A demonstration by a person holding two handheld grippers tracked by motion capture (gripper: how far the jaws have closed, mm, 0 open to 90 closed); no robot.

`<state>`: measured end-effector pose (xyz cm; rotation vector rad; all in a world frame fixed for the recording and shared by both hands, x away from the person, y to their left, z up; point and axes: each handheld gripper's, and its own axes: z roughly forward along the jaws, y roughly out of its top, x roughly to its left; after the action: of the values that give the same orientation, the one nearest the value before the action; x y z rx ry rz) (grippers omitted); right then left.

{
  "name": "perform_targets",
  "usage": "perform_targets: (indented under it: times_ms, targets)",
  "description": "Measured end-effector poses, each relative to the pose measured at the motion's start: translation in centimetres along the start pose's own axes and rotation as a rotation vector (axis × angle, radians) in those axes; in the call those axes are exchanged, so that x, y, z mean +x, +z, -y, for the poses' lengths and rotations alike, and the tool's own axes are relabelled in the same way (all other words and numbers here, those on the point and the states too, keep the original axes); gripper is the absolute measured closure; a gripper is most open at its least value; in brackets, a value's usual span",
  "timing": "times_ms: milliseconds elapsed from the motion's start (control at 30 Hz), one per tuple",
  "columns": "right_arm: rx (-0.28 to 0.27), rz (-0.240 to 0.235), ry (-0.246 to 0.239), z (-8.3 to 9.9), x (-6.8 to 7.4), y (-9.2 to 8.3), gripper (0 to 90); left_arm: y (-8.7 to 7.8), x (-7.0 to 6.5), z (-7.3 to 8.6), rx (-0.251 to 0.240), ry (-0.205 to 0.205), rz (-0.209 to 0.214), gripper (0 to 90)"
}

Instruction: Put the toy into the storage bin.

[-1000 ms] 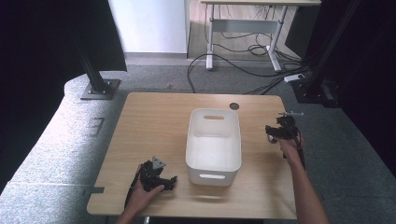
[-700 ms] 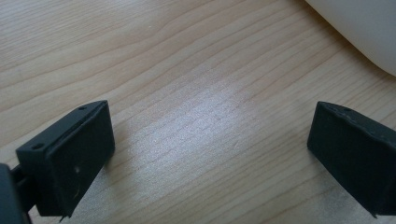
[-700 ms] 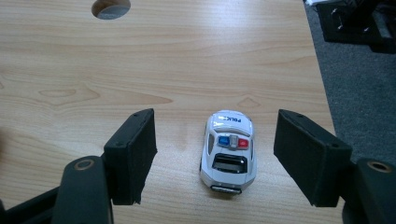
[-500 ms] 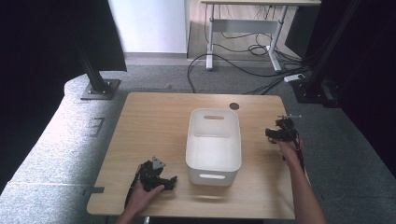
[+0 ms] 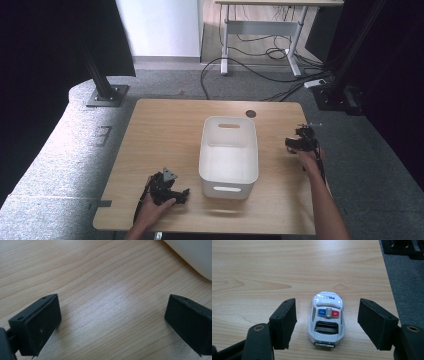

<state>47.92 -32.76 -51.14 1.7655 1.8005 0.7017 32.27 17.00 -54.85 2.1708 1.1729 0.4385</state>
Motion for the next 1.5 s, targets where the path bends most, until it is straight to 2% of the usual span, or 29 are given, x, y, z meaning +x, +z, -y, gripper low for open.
perform_targets:
  times_ms: [167,433,667,800,1333,1433,1500]
  targets:
    - [0.004,-0.009,0.007,0.1,0.0,0.5,31.0,0.0,0.0,0.0,0.0,0.0,0.0,0.7]
    - [0.01,0.008,0.011,0.2,0.3,1.4,31.2,0.0,0.0,0.0,0.0,-0.001,0.0,0.7]
    - [0.012,0.019,0.037,0.2,-0.2,2.2,32.1,0.0,0.0,0.0,0.0,-0.001,0.0,0.7]
    - [0.013,0.005,0.059,0.3,-0.4,2.5,33.2,0.0,0.0,0.0,0.0,-0.001,0.0,0.7]
    - [0.033,0.033,0.047,0.6,0.0,3.3,42.2,0.0,0.0,0.0,0.0,-0.001,-0.001,0.7]
    - [0.03,0.023,0.05,0.6,0.0,3.3,48.5,0.0,0.0,0.0,0.0,-0.002,-0.001,0.6]
    - [0.031,0.02,0.05,0.6,0.1,3.3,49.4,0.0,0.0,0.0,0.0,-0.002,-0.001,0.6]
